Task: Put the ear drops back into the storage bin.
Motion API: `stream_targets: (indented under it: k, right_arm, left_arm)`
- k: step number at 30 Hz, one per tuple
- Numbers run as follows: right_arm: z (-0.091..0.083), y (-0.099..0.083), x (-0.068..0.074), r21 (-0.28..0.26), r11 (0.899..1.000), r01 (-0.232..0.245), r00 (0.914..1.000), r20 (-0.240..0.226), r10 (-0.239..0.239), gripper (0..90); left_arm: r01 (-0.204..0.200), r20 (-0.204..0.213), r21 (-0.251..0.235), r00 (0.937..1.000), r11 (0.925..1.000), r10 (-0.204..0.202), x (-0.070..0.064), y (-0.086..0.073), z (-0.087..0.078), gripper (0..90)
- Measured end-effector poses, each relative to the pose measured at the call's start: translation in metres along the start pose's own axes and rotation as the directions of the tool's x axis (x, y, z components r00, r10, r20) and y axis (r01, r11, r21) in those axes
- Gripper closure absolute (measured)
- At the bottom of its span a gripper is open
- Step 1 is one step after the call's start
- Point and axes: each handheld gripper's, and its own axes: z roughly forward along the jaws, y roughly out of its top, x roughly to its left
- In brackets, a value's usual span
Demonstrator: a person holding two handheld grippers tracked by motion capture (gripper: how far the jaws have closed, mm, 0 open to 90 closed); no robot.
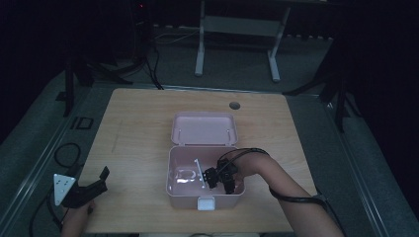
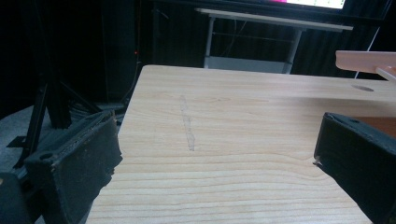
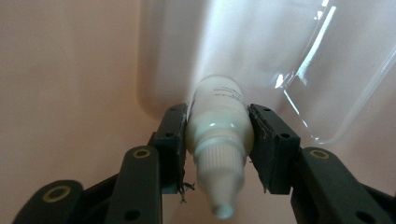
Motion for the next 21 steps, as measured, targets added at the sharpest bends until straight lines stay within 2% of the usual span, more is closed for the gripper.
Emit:
stream_targets:
  k: [8, 11, 19, 21]
  right_arm:
    - [-0.011, -0.006, 0.001, -0.037, 0.999, -0.015, 0.9998, 0.013, 0.015, 57.8]
    - [-0.022, -0.010, 0.003, -0.065, 0.998, -0.025, 0.9993, 0.025, 0.027, 56.3]
    - [-0.040, -0.019, 0.006, -0.072, 0.996, -0.048, 0.9973, 0.052, 0.052, 52.0]
    - [-0.046, -0.023, 0.007, -0.089, 0.995, -0.053, 0.9962, 0.065, 0.059, 50.7]
  left_arm:
    - [-0.001, -0.001, 0.000, 1.0000, 1.0000, 0.001, 0.000, 0.000, 0.000, 0.5]
    - [0.000, -0.001, 0.001, 1.0000, 1.0000, 0.000, 0.000, 0.000, 0.000, 0.4]
    - [0.000, -0.002, 0.003, 1.0000, 1.0000, 0.000, 0.000, 0.000, 0.000, 0.5]
    - [0.001, -0.002, 0.003, 1.0000, 1.0000, -0.001, 0.000, 0.000, 0.000, 0.4]
